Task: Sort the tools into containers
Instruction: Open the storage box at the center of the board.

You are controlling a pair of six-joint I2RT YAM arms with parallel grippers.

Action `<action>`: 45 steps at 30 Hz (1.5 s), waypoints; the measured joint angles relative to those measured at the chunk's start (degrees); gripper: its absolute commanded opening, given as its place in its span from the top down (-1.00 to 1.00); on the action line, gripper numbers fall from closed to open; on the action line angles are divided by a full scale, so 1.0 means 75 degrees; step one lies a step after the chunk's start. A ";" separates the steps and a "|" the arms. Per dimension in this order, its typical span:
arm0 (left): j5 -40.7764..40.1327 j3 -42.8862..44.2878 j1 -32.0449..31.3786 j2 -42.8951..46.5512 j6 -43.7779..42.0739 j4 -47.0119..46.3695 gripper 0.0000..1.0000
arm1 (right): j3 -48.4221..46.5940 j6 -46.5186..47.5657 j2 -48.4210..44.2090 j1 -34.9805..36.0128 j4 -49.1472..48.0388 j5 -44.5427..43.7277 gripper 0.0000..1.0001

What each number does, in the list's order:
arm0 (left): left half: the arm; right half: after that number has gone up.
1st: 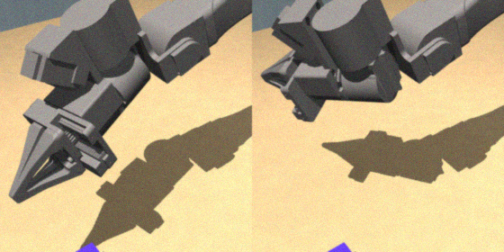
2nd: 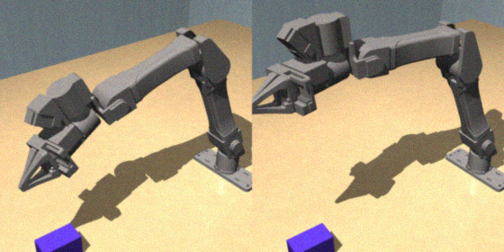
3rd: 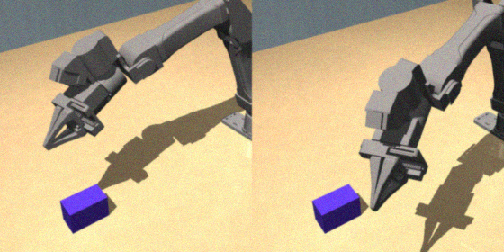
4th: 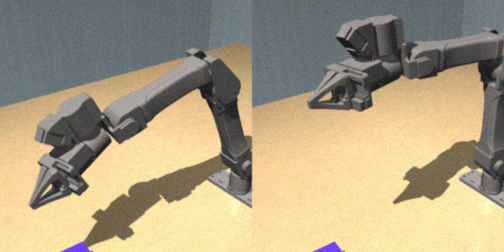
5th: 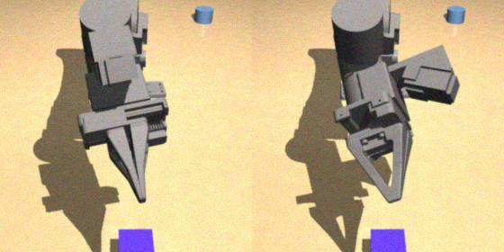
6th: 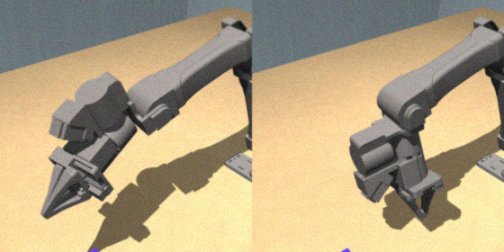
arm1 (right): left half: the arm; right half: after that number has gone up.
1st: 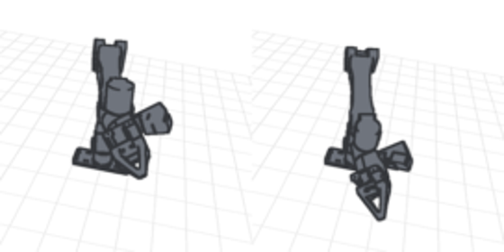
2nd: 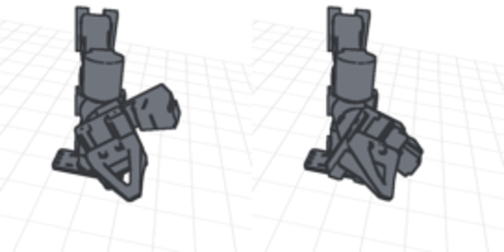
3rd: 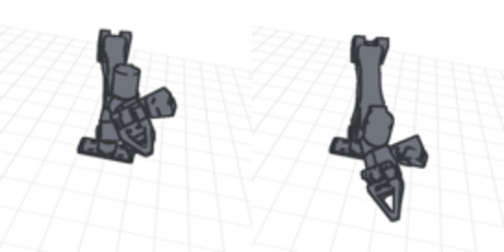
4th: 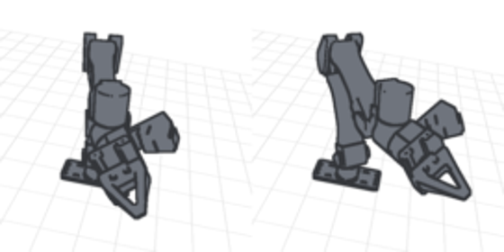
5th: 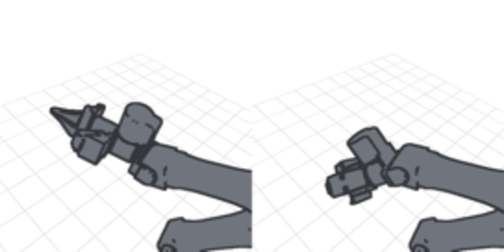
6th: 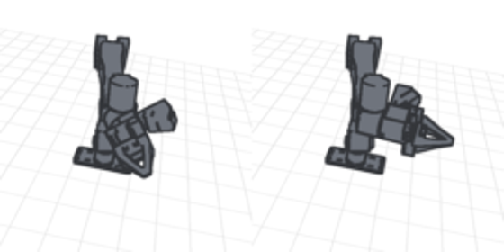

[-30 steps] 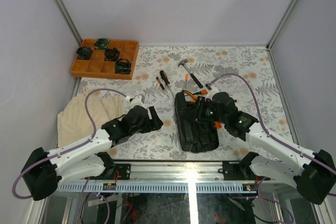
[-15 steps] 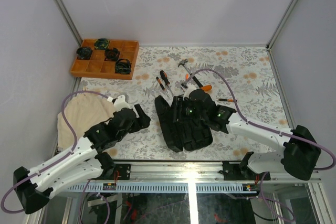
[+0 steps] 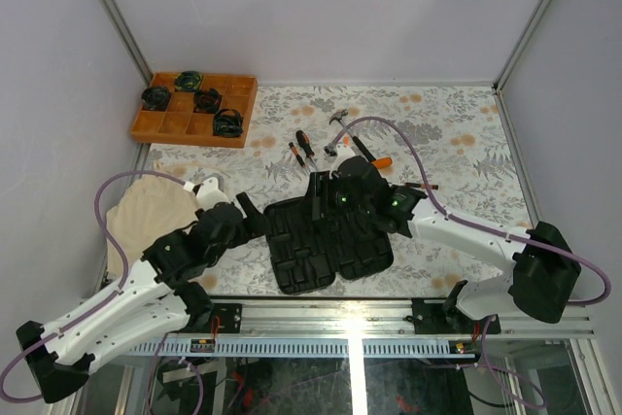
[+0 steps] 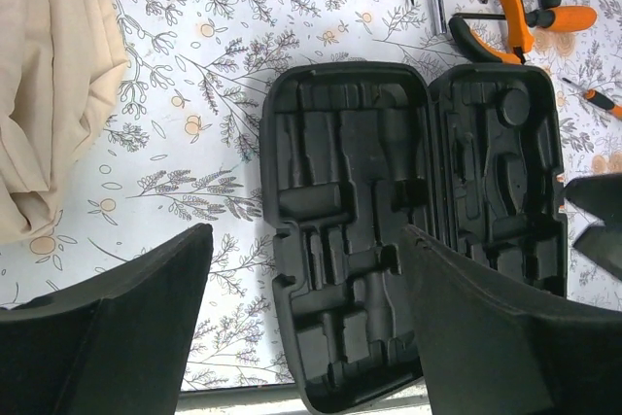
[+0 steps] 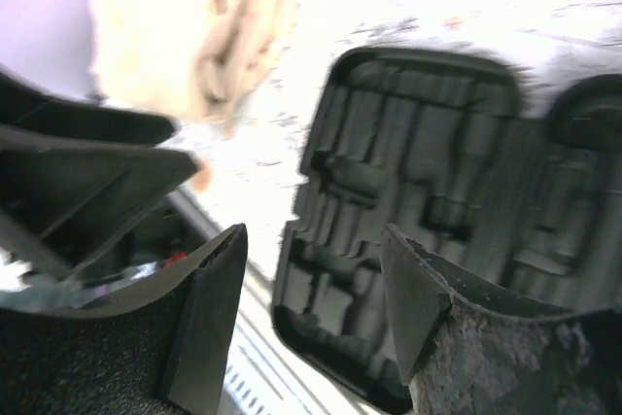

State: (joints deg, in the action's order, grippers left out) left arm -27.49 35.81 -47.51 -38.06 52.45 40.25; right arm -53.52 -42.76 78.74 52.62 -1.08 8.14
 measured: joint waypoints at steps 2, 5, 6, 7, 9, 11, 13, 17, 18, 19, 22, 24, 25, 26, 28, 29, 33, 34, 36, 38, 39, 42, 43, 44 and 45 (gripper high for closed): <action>0.0006 0.0044 0.0000 -0.0093 -0.0023 0.0000 -0.52 | -0.0239 0.0469 0.0000 -0.0003 0.0670 -0.0749 -0.28; 0.0085 0.0055 0.0000 -0.0417 -0.0137 -0.0076 -0.52 | -0.0519 0.1139 0.0029 -0.0003 0.1743 -0.1996 -0.27; 0.0154 0.0055 0.0000 -0.0583 -0.0181 -0.0117 -0.52 | -0.0574 0.1294 0.0050 -0.0003 0.2002 -0.2314 -0.26; 0.0239 0.0055 0.0000 -0.0787 -0.0230 -0.0178 -0.52 | -0.0629 0.1492 0.0085 -0.0009 0.2323 -0.2748 -0.26; 0.0388 0.0055 0.0000 -0.1151 -0.0294 -0.0294 -0.52 | -0.0647 0.1833 0.0154 -0.0064 0.2885 -0.3485 -0.26; 0.0551 0.0055 0.0000 -0.1559 -0.0347 -0.0423 -0.52 | -0.0621 0.2060 0.0189 -0.0213 0.3255 -0.3821 -0.26; 0.0682 0.0055 0.0000 -0.1918 -0.0396 -0.0568 -0.52 | -0.0466 0.2276 0.0172 -0.0603 0.3354 -0.3870 -0.27; 0.0877 0.0055 0.0000 -0.2445 -0.0423 -0.0775 -0.52 | 0.0195 0.2541 0.0079 -0.1466 0.3255 -0.3585 -0.24; 0.0901 0.0055 0.0000 -0.2553 -0.0423 -0.0813 -0.52 | 0.0338 0.2576 0.0073 -0.1603 0.3244 -0.3483 -0.23; 0.0930 0.0052 0.0000 -0.2678 -0.0420 -0.0860 -0.52 | 0.0490 0.2617 0.0073 -0.1737 0.3232 -0.3346 -0.21; 0.1037 0.0023 0.0000 -0.3008 -0.0411 -0.1020 -0.52 | 0.0796 0.2693 0.0087 -0.1862 0.3179 -0.3034 -0.09; 0.1093 -0.0035 0.0000 -0.3165 -0.0405 -0.1134 -0.52 | 0.0886 0.2710 0.0149 -0.1891 0.3124 -0.2940 -0.03; 0.1113 -0.0070 0.0000 -0.3249 -0.0399 -0.1172 -0.52 | 0.0927 0.2707 0.0181 -0.1897 0.3072 -0.2929 -0.01; 0.1137 -0.0099 0.0000 -0.3322 -0.0399 -0.1204 -0.52 | 0.0968 0.2707 0.0198 -0.1912 0.3037 -0.2926 0.01; 0.1189 -0.0172 0.0006 -0.3526 -0.0396 -0.1306 -0.51 | 0.1105 0.2693 0.0204 -0.1941 0.2929 -0.2903 0.08; 0.1215 -0.0189 0.0006 -0.3620 -0.0396 -0.1343 -0.51 | 0.1180 0.2652 0.0204 -0.1953 0.2830 -0.2844 0.12; 0.1271 -0.0245 0.0009 -0.4042 -0.0399 -0.1547 -0.51 | 0.1495 0.2331 0.0195 -0.1953 0.2495 -0.2713 0.30; 0.1285 -0.0251 0.0012 -0.4150 -0.0399 -0.1623 -0.51 | 0.1644 0.2151 0.0172 -0.1953 0.2430 -0.2719 0.34; 0.1306 -0.0251 0.0044 -0.4287 -0.0411 -0.1734 -0.50 | 0.1871 0.1880 0.0029 -0.1961 0.2326 -0.2789 0.41; 0.1364 -0.0251 0.0052 -0.4395 -0.0428 -0.1853 -0.50 | 0.2174 0.1536 -0.0321 -0.1976 0.2256 -0.2801 0.48; 0.1390 -0.0251 0.0058 -0.4444 -0.0440 -0.1920 -0.50 | 0.2308 0.1384 -0.0487 -0.1976 0.2256 -0.2801 0.51; 0.1437 -0.0219 0.0058 -0.4578 -0.0522 -0.2046 -0.50 | 0.2780 0.0816 -0.1081 -0.1976 0.2212 -0.2795 0.55; 0.1445 -0.0184 0.0058 -0.4619 -0.0574 -0.2055 -0.50 | 0.2929 0.0621 -0.1285 -0.1976 0.2218 -0.2792 0.54; 0.1443 -0.0125 0.0058 -0.4657 -0.0621 -0.2057 -0.50 | 0.3080 0.0434 -0.1495 -0.1976 0.2218 -0.2786 0.54; 0.1443 -0.0061 0.0058 -0.4689 -0.0676 -0.2060 -0.50 | 0.3177 0.0309 -0.1635 -0.1976 0.2226 -0.2780 0.51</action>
State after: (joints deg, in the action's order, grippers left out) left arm -16.67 35.35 -47.07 -73.23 47.37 24.80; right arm -29.69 -40.45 66.48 37.80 15.62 -12.71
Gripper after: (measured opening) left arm 0.753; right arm 0.345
